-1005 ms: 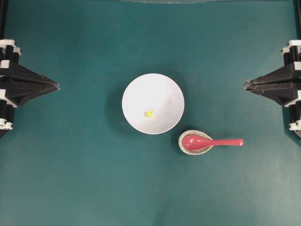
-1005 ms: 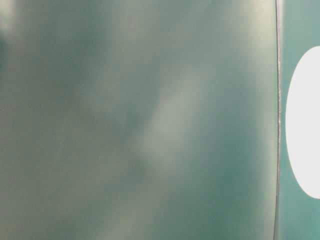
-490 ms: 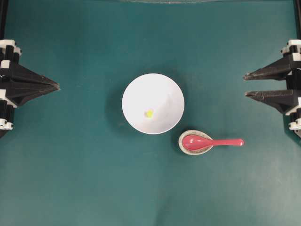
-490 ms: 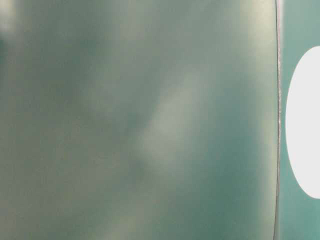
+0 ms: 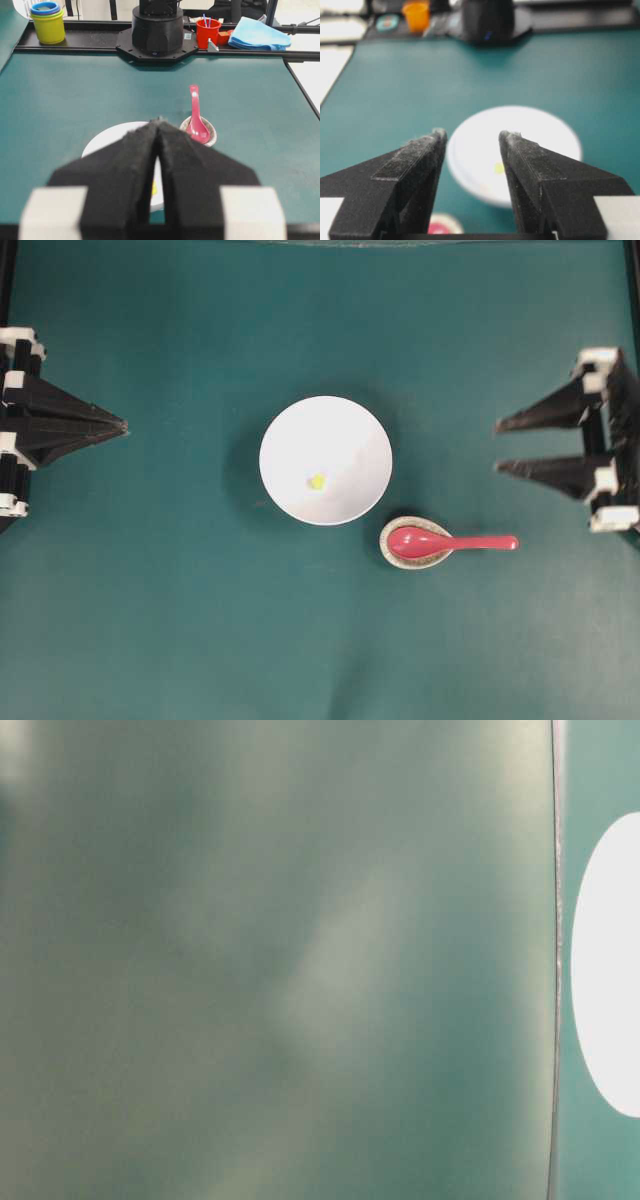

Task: Scoop the yellow hexagonal prism block from the bowl with a spoon using the right arm.
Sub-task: 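Move the right gripper left toward the red spoon handle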

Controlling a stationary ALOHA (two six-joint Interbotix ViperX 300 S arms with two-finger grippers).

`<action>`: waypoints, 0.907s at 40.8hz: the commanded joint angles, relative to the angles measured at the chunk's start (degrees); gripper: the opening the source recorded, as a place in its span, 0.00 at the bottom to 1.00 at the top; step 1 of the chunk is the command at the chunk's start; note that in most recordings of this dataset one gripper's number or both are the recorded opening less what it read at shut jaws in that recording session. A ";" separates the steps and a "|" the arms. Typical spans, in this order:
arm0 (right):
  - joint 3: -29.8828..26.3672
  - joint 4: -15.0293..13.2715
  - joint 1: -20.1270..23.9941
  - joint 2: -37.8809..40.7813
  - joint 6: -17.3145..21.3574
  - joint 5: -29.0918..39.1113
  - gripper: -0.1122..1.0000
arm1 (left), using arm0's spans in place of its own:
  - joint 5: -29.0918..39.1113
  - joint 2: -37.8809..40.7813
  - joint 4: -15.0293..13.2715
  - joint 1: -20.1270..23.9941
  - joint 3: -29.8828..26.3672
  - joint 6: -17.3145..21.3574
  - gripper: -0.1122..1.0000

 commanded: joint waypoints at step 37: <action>7.47 29.09 29.88 44.21 0.26 -48.25 0.58 | -0.18 -0.26 0.26 0.09 -1.58 0.00 0.10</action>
